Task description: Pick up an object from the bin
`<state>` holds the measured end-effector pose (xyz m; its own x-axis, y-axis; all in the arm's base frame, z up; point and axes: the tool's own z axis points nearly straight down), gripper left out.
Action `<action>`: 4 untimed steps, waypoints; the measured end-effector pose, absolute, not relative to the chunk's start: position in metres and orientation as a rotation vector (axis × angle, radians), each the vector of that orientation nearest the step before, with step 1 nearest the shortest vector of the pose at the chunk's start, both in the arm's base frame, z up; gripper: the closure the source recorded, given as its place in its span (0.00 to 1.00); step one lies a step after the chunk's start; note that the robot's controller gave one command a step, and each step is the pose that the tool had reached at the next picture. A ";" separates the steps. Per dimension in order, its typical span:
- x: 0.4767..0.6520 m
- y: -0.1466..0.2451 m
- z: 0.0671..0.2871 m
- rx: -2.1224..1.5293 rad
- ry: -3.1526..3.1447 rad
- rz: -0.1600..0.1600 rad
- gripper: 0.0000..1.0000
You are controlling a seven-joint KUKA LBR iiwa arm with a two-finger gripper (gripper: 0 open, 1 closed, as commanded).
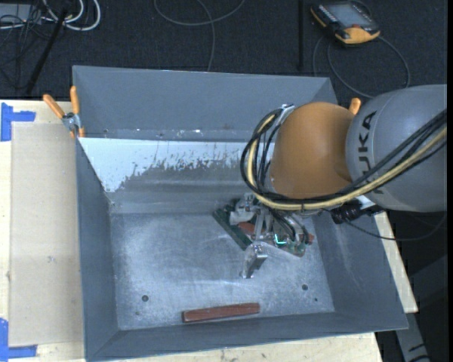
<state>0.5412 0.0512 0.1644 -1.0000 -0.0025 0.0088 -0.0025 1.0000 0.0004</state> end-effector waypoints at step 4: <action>0.587 0.027 0.076 -0.212 -3.144 -0.006 1.00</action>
Offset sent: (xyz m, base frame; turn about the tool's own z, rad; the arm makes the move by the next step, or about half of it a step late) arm 0.0418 -0.0257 -0.0944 0.1367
